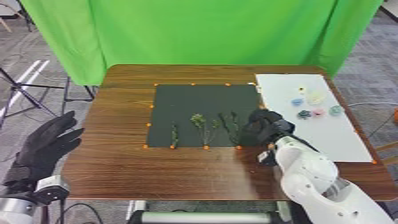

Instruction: Arrange flowers

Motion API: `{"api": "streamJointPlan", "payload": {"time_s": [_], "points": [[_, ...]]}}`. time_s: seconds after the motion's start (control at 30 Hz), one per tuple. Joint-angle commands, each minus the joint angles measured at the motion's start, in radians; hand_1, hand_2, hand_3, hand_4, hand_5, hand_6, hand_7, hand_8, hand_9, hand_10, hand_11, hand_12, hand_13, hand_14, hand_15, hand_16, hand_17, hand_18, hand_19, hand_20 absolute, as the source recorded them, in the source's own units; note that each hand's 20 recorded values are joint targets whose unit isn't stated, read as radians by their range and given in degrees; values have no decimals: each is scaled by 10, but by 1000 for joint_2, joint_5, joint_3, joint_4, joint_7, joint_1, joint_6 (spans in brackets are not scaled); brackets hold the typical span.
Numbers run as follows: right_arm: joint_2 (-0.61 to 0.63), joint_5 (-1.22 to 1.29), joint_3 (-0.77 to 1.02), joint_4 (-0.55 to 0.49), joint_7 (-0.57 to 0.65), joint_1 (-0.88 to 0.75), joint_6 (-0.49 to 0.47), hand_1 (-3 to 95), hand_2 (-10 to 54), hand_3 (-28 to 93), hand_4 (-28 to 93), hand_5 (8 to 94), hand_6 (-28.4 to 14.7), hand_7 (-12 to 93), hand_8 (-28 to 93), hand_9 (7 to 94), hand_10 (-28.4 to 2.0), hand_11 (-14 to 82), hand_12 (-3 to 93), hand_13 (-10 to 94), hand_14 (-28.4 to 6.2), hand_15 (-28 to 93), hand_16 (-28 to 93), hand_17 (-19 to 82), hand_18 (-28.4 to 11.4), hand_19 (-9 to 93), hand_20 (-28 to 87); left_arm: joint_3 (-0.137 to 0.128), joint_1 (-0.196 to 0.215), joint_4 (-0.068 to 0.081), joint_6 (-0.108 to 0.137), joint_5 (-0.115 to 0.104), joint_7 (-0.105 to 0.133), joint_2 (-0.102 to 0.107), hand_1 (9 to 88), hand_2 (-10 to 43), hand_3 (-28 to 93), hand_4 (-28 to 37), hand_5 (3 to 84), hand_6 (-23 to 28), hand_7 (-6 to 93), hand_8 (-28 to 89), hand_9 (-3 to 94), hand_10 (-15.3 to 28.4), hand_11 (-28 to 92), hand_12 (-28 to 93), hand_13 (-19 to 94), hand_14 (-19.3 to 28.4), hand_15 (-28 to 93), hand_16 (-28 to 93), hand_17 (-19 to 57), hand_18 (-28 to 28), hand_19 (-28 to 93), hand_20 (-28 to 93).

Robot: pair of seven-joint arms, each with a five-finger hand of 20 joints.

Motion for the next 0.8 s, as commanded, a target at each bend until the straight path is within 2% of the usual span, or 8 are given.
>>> {"api": "streamJointPlan", "payload": {"time_s": [0.03,0.07,0.13,0.23,0.3,0.4,0.57,0.8], "points": [[85,-106,40,16,122,17,142,218,44,852,-206,544,-47,510,-11,572,-151,589,423,564,-139,808,337,254,-226,863,576,-2,8,-2,2,0,-5,-10,274,-21,717,-256,282,17,238,-122,227,103,223,169,205,133,300,20,-84,194,420,91],[99,-131,44,23,137,13,156,223,34,848,-208,539,-47,515,-54,565,-150,588,417,561,-138,807,334,254,-226,864,574,-3,11,-3,3,-1,-4,-10,274,-21,717,-256,282,17,239,-122,227,103,223,168,205,133,299,20,-85,194,420,91],[123,-186,42,49,170,12,183,256,-46,833,-251,465,-55,496,-167,485,-160,558,371,526,-130,800,321,250,-219,868,576,-5,16,-5,6,-2,-1,-11,274,-21,718,-255,282,17,239,-122,227,102,222,168,205,133,299,20,-85,193,419,91],[138,-197,61,71,205,8,119,275,-91,851,-280,381,-71,442,-170,395,-160,465,315,469,-132,786,277,218,-212,847,581,-6,16,-4,6,-3,1,-7,274,-22,718,-255,282,17,238,-122,227,102,221,168,205,134,300,20,-85,193,420,91],[141,-205,63,95,213,8,117,278,-95,862,-282,322,-88,370,-141,330,-159,363,286,408,-136,768,231,192,-208,827,581,-8,17,-4,5,-3,-1,-6,275,-21,718,-255,281,17,239,-122,227,102,221,168,205,134,300,20,-85,194,420,91],[140,-211,58,134,215,18,108,280,-95,875,-283,271,-98,328,-122,277,-158,292,272,346,-136,741,198,167,-203,797,573,-4,13,-2,5,-4,-1,-3,274,-21,719,-255,282,17,239,-122,227,102,221,168,205,133,298,20,-85,194,420,91],[132,-190,44,203,183,42,94,295,-95,882,-283,261,-95,312,-116,277,-152,256,265,341,-124,698,168,151,-201,759,551,-3,10,0,3,-4,-2,-1,274,-22,720,-255,281,16,240,-123,227,103,222,169,205,134,299,21,-85,194,421,91],[138,-175,-16,293,159,94,170,327,-95,885,-282,325,-55,348,-140,422,-124,205,208,488,-81,598,178,177,-195,761,529,-2,8,2,-1,-5,0,4,276,-20,717,-256,281,17,239,-123,227,102,223,169,205,134,301,21,-85,194,421,91]]}}
